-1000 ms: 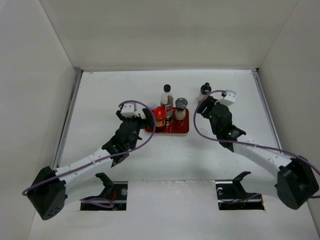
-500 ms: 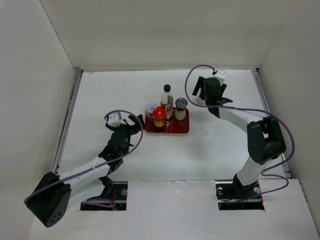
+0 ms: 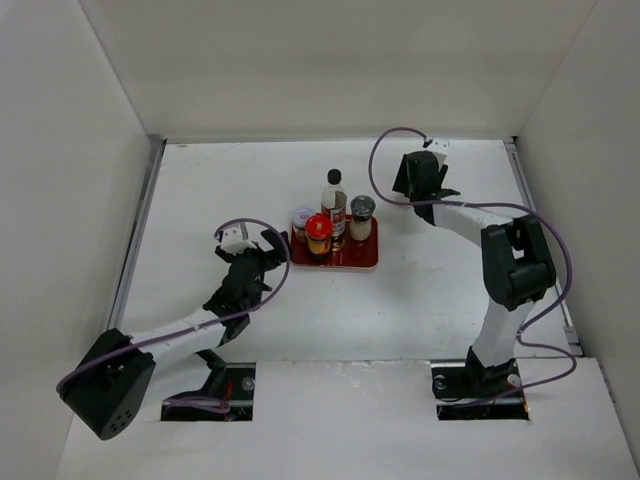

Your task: Organize the condiment bottles

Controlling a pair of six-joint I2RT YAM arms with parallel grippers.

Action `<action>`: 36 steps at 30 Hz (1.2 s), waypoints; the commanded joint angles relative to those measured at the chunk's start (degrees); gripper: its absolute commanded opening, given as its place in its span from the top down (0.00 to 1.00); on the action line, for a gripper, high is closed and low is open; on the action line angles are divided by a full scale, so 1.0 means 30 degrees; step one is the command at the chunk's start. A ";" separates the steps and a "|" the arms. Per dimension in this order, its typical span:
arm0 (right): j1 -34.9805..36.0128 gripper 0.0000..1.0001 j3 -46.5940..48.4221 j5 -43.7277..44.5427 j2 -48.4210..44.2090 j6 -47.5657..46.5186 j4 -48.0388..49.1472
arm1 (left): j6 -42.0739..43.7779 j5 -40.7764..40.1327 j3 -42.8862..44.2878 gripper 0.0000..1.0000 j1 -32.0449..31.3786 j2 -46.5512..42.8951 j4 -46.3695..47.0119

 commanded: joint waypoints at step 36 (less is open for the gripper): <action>1.0405 0.49 -0.8753 0.3838 -1.1299 0.0672 0.3670 | -0.0308 -0.1018 -0.0148 0.00 0.0401 -0.0146 0.1459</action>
